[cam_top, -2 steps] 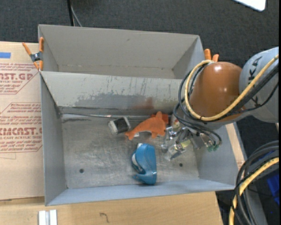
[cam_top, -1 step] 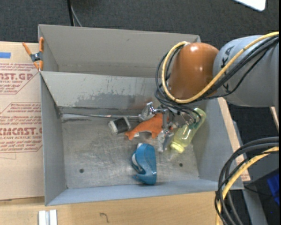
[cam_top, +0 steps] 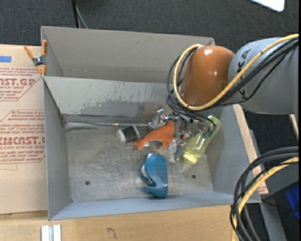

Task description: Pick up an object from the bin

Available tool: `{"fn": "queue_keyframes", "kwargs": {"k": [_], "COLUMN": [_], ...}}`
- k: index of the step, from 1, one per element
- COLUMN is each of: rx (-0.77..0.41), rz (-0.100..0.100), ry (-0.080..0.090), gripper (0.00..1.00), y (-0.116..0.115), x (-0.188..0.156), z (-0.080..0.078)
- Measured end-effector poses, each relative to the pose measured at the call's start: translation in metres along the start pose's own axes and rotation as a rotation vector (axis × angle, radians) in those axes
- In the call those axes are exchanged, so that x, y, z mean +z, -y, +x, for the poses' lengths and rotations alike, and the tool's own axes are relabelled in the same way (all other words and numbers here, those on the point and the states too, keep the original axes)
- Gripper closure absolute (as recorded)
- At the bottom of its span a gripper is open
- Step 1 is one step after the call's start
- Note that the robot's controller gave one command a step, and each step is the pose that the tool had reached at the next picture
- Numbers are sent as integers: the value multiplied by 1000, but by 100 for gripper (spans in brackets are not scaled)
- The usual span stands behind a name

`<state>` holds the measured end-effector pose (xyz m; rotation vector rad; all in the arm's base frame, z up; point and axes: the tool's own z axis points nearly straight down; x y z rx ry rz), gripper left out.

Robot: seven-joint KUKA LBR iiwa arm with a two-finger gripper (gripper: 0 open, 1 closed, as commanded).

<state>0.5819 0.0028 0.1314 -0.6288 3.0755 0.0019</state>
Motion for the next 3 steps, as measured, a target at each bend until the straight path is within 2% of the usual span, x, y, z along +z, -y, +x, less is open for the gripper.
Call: {"fn": "queue_keyframes", "kwargs": {"k": [1,2,3], "rx": [-498,-498,-466], "rz": [2,2,6], "ry": [4,5,7], "gripper": [100,100,100], "y": [-1,-1,11], "x": [56,56,-121], "z": [-7,-7,4]}}
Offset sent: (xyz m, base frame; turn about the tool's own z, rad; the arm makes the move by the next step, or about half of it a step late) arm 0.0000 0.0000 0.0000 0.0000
